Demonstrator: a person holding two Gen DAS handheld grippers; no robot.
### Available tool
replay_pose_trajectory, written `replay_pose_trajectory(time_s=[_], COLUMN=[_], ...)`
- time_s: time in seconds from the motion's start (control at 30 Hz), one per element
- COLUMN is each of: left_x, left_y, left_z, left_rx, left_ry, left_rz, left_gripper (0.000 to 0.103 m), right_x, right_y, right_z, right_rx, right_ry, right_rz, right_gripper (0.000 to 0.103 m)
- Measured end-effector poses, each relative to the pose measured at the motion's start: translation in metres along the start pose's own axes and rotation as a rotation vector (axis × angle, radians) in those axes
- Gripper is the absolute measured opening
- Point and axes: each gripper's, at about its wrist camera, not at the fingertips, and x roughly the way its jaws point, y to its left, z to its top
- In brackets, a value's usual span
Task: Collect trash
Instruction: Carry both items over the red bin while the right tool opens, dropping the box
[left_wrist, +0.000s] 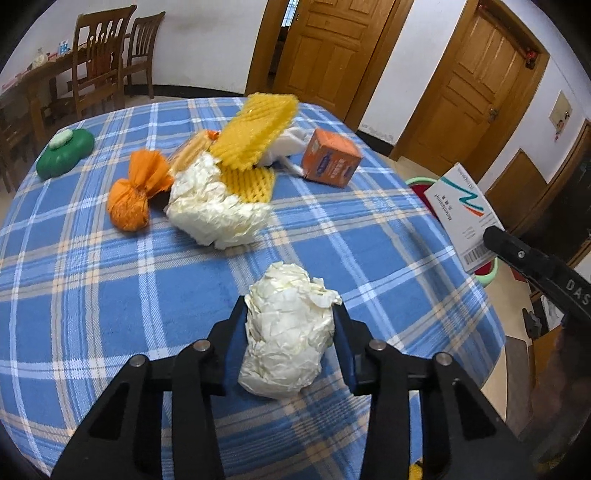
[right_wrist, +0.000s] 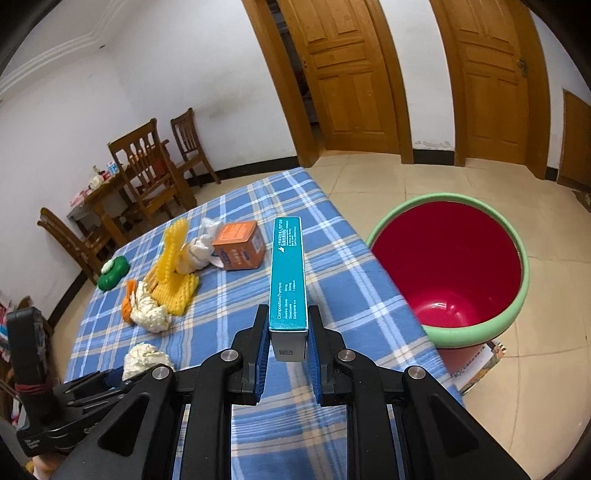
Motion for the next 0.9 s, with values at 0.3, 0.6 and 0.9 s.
replay_pose_trajectory(time_s=[0.3, 0.6, 0.9], left_x=[-0.008, 0.015, 0.047], left_y=[-0.029, -0.073, -0.126], left_z=[0.029, 0.059, 0.080], left_rx=[0.077, 0.136, 0.232], left_ry=[-0.040, -0.014, 0.010], left_rz=[-0.028, -0.084, -0.127], left_gripper=[0.043, 0.042, 0.042], right_x=[-0.006, -0.005, 0.011], right_y=[-0.026, -0.071, -0.118], right_z=[0.009, 0.018, 0.020], right_rx=[0.045, 0.124, 0.194], right_ry=[-0.040, -0.056, -0.040], right_rz=[-0.014, -0.070, -0.154], right_gripper=[0.019, 0.019, 0.019])
